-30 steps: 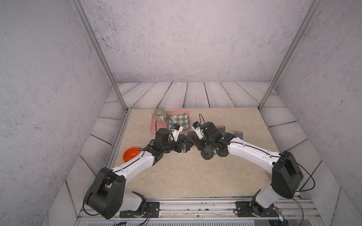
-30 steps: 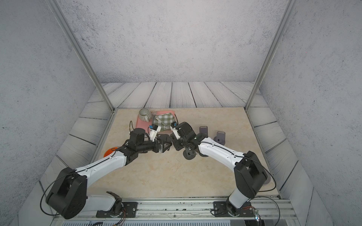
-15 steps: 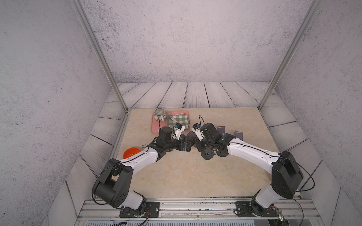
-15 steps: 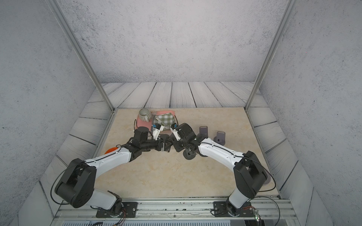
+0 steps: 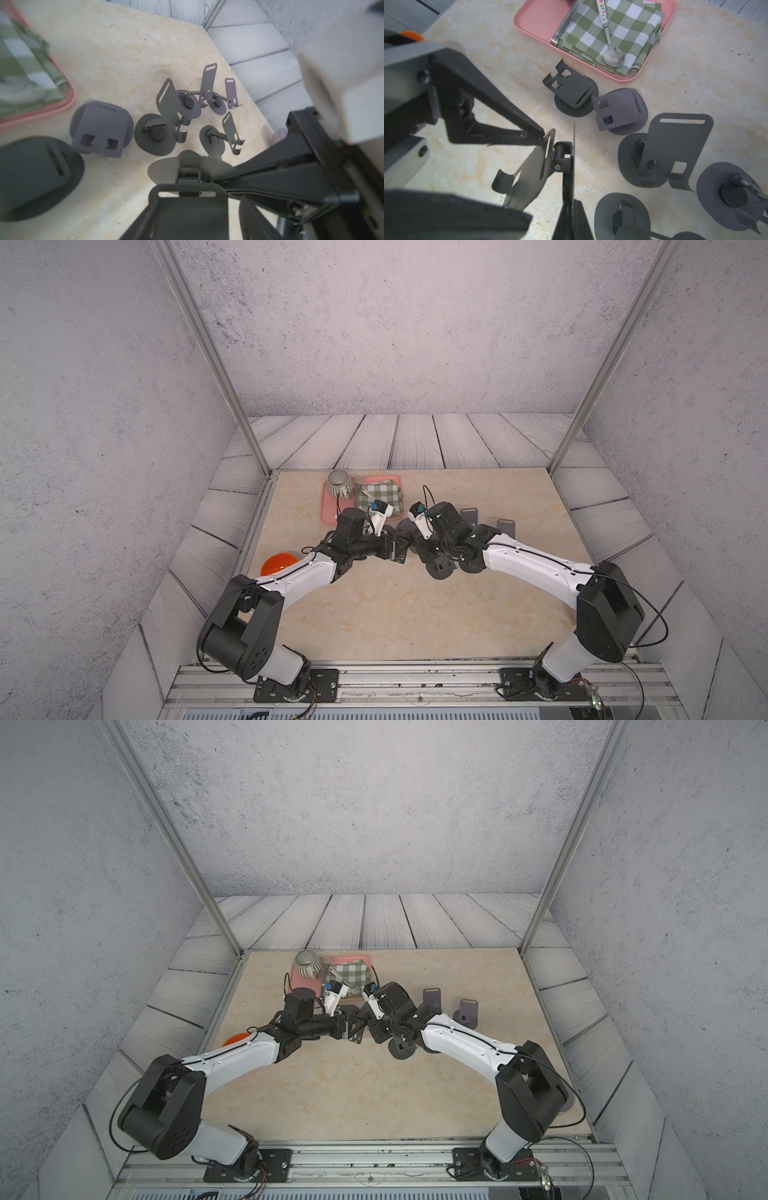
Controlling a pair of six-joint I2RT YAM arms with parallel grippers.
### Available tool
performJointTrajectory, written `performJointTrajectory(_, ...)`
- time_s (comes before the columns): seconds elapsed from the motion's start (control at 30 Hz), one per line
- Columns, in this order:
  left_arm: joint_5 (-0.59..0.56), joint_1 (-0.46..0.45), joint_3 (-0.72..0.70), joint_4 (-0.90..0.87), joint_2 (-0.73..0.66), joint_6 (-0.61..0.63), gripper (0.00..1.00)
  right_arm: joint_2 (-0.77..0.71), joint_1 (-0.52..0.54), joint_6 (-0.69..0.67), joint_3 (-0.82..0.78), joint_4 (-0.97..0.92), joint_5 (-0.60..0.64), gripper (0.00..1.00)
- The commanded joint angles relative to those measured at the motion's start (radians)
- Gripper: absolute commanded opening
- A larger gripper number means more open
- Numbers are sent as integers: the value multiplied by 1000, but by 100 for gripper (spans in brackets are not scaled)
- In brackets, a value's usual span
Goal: Open the phone stand
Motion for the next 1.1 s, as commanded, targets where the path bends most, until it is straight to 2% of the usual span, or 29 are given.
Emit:
performJointTrajectory(0.0, -2, 2, 27, 2, 25, 19, 82, -54, 2, -6, 2, 10, -7, 3)
performJointTrajectory(0.17, 17, 2, 39, 10, 49, 16, 80, -61, 2, -4, -1, 13, -19, 4)
performJointTrajectory(0.33, 23, 2, 39, 27, 54, 9, 66, -59, 2, -3, -3, 13, -13, 4)
performJointTrajectory(0.5, -5, 2, 27, 32, 28, 12, 67, -55, 2, -3, -7, 12, -4, 4)
performJointTrajectory(0.63, -10, 2, 28, 27, 22, 16, 61, -54, 2, 0, -9, 13, 10, 4)
performJointTrajectory(0.8, -66, 2, -13, 47, -22, 8, 52, -51, -3, 9, -4, -7, 55, 3)
performJointTrajectory(1.07, -164, 2, -115, 127, -138, -11, 48, -16, -39, 53, 38, -67, 80, 0)
